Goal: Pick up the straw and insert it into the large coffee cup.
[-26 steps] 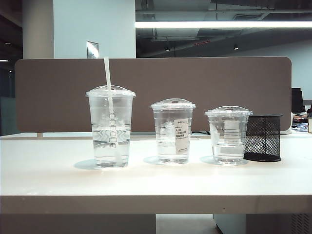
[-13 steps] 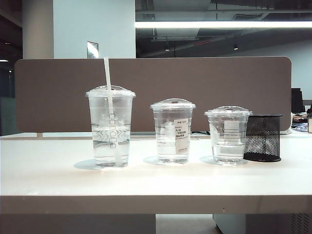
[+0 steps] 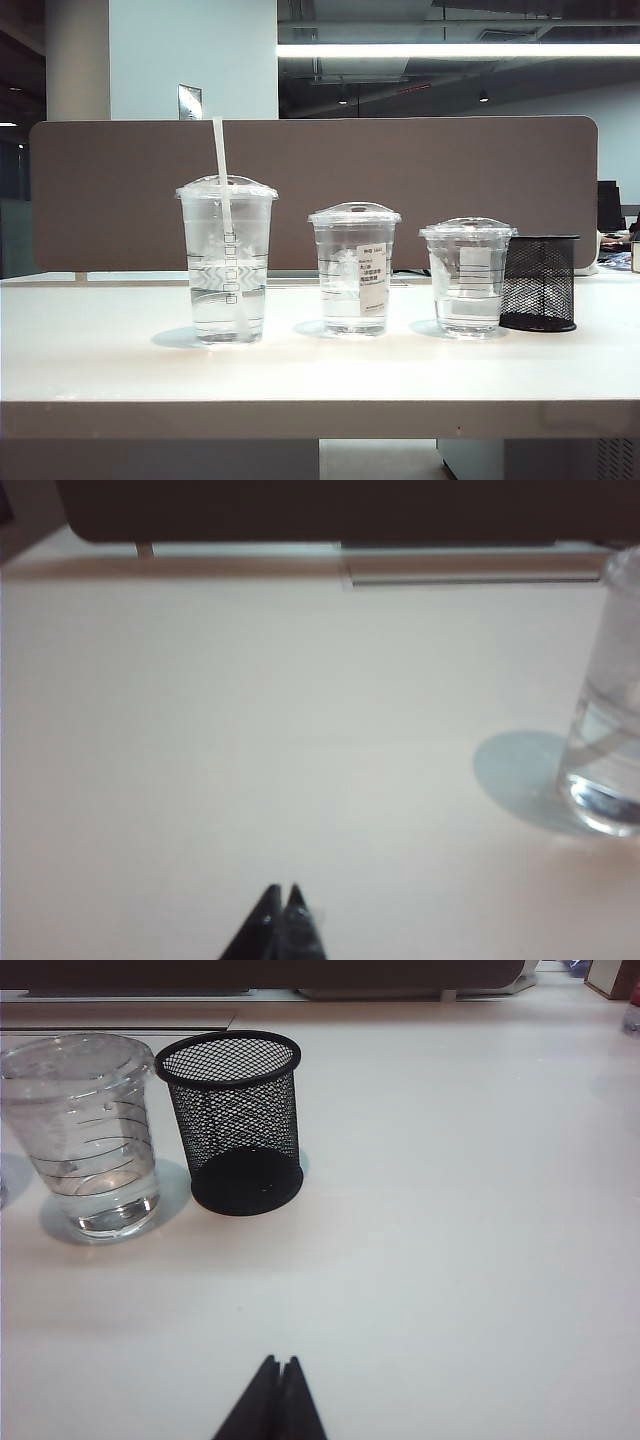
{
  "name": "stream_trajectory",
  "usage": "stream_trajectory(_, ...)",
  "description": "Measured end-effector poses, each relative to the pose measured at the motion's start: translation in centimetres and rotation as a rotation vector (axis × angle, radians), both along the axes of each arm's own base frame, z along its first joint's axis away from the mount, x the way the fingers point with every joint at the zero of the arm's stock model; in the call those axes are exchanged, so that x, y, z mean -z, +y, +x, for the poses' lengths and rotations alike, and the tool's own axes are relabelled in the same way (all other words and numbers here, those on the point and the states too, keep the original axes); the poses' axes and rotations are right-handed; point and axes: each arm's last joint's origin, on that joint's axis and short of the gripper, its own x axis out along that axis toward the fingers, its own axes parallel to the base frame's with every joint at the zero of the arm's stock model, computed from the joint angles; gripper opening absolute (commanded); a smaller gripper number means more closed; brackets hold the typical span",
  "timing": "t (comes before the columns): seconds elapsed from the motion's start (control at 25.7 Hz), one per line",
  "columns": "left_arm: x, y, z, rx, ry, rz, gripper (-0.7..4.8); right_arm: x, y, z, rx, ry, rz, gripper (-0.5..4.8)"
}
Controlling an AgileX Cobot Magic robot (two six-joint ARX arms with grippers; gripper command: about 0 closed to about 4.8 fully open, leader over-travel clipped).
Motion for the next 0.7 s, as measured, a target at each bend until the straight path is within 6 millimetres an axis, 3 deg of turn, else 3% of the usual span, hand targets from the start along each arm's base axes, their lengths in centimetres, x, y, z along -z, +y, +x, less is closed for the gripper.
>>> stream_trajectory(0.7, -0.07, 0.09, 0.01, -0.03, -0.007, 0.007, -0.02, -0.01, -0.02, 0.0, 0.007, -0.001, -0.004, -0.05)
